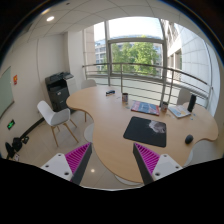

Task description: Arrange mouse

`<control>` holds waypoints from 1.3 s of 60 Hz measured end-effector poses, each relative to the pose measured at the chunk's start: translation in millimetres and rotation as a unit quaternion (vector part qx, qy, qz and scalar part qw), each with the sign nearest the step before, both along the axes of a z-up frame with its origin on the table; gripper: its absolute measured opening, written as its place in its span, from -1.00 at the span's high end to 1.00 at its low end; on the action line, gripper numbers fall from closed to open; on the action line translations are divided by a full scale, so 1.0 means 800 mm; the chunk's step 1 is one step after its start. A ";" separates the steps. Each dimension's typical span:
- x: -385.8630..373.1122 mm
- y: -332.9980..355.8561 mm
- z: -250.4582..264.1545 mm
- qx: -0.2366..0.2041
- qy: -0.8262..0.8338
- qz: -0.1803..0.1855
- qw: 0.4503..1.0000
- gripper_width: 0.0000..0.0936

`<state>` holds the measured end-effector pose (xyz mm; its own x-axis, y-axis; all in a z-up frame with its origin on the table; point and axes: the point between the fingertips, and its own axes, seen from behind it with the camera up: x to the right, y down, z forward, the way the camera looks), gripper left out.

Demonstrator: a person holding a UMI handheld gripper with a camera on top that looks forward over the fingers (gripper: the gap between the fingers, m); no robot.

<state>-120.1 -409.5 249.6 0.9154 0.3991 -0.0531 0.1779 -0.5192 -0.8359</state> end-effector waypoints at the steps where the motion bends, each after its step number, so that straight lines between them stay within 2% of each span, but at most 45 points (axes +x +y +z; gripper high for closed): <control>1: 0.003 -0.001 -0.002 -0.003 -0.001 -0.003 1.000 -0.81; 8: 0.043 0.000 -0.034 -0.032 -0.015 -0.034 0.999 -0.81; 23: 0.262 0.068 -0.177 -0.085 -0.044 -0.123 0.988 -0.81; 33: 0.407 0.172 -0.232 -0.061 -0.064 -0.179 0.980 -0.81; 42: 0.500 0.277 -0.267 -0.034 -0.064 -0.209 0.975 -0.81; 46: 0.531 0.314 -0.287 -0.039 -0.060 -0.223 0.972 -0.81; 58: 0.579 0.396 -0.330 -0.062 -0.031 -0.250 0.966 -0.80; 70: 0.578 0.460 -0.328 -0.058 -0.006 -0.256 0.965 -0.76; 74: 0.578 0.469 -0.328 -0.053 -0.019 -0.254 0.966 -0.65; 78: 0.581 0.476 -0.329 -0.042 -0.047 -0.251 0.966 -0.35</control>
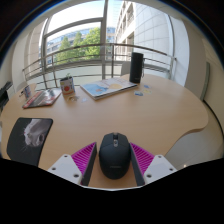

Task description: Arrange mouse

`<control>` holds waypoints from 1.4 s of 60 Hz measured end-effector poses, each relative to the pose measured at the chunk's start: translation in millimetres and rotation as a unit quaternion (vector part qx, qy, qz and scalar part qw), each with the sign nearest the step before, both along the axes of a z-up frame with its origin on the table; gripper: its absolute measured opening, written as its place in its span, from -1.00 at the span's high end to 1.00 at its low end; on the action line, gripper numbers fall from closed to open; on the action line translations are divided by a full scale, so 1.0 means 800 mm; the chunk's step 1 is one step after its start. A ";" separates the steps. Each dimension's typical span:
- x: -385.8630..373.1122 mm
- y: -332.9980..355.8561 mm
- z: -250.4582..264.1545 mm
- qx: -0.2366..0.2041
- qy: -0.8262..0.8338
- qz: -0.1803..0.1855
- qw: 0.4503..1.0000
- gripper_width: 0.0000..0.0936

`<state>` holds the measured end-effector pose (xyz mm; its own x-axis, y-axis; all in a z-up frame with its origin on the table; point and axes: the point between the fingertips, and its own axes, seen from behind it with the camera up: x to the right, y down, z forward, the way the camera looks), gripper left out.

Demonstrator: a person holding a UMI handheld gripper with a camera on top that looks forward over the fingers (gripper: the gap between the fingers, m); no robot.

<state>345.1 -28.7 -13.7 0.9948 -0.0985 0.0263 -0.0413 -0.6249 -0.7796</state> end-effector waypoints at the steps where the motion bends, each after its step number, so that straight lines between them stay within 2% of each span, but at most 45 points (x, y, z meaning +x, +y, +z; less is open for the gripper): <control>1: -0.001 0.002 0.001 0.004 -0.004 0.001 1.000 -0.26; 3: -0.005 0.003 0.001 0.006 -0.004 0.007 1.000 -0.12; 15: -0.008 0.005 0.000 0.004 -0.016 0.006 1.000 0.13; 23: 0.005 0.005 0.029 0.010 -0.031 -0.025 0.999 0.16; 27: 0.003 0.008 0.081 0.044 -0.022 -0.052 0.997 0.16; 32: -0.028 0.015 0.174 0.105 -0.006 -0.064 0.992 0.16; 38: -0.100 0.023 0.268 0.169 0.004 -0.052 0.984 0.16; 42: -0.168 0.027 0.298 0.184 0.023 -0.033 0.982 0.17; 46: -0.246 0.030 0.281 0.176 0.044 -0.005 0.983 0.17; 49: -0.315 0.019 0.231 0.156 0.057 0.015 0.986 0.17; 55: -0.389 0.028 0.129 0.066 0.063 0.039 0.995 0.16; 59: -0.418 0.021 0.046 0.025 0.065 0.044 0.997 0.16; 60: -0.420 0.020 0.043 0.018 0.061 0.043 0.997 0.15; 65: -0.427 0.014 0.017 0.004 0.039 0.040 0.998 0.06; 72: -0.427 0.008 0.005 -0.011 0.024 0.039 0.999 -0.18; 75: -0.430 0.003 0.019 -0.010 0.026 0.039 0.999 -0.44; 78: -0.434 -0.006 0.041 -0.002 0.024 0.040 0.999 -0.82; 81: -0.435 -0.018 0.066 0.009 0.016 0.037 0.999 -0.76; 84: -0.436 -0.033 0.096 0.017 0.007 0.037 0.999 -0.80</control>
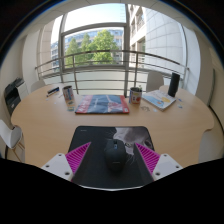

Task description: Arrange mouse

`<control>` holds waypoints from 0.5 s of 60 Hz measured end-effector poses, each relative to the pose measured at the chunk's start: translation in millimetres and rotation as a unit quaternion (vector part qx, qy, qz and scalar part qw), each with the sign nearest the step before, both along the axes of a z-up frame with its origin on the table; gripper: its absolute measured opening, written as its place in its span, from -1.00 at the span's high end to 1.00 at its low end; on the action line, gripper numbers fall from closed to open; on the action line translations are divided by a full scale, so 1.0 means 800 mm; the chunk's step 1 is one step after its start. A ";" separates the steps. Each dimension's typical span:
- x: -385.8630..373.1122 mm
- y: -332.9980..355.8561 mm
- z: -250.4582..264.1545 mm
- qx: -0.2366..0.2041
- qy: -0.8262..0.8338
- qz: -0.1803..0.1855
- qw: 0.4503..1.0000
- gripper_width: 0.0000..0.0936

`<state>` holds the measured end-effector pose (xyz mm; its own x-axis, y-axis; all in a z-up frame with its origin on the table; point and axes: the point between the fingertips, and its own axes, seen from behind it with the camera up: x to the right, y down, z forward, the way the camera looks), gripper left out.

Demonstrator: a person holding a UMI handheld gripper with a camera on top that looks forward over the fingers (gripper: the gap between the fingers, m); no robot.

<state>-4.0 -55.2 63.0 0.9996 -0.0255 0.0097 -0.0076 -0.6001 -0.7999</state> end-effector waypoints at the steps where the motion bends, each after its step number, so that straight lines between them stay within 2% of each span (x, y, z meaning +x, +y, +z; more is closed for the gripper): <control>1: -0.002 -0.007 0.008 0.002 -0.002 0.000 1.000 -0.81; 14: -0.031 -0.108 0.108 0.031 -0.015 0.001 0.999 -0.81; 30: -0.061 -0.249 0.159 0.049 -0.024 0.005 0.999 -0.81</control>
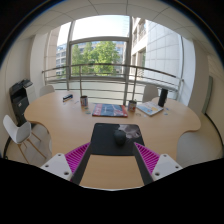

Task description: Arrange mouse

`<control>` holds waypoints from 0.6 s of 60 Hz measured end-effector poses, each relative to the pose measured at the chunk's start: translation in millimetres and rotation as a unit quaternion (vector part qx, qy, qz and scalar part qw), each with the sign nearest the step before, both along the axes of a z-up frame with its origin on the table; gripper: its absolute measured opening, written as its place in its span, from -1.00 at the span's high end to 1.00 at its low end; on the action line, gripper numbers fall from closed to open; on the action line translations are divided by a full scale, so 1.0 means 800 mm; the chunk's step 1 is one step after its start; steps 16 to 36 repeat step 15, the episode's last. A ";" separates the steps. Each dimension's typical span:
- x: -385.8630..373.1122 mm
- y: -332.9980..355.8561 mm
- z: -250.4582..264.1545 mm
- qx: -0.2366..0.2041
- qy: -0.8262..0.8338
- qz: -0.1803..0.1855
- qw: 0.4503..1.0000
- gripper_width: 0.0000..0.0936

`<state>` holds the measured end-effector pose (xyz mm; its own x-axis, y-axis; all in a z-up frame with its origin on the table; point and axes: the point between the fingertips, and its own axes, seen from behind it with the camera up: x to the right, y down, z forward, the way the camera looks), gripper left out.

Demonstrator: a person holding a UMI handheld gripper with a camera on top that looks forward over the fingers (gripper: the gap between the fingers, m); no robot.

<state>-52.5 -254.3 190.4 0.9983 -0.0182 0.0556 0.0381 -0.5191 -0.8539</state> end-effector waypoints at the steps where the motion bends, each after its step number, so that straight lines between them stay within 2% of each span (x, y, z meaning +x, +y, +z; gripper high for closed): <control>1: -0.001 -0.006 0.001 0.000 0.002 0.000 1.000 -0.81; 14: -0.006 -0.072 0.015 0.002 -0.006 -0.004 1.000 -0.81; 36: -0.007 -0.074 0.017 0.003 -0.006 -0.004 1.000 -0.81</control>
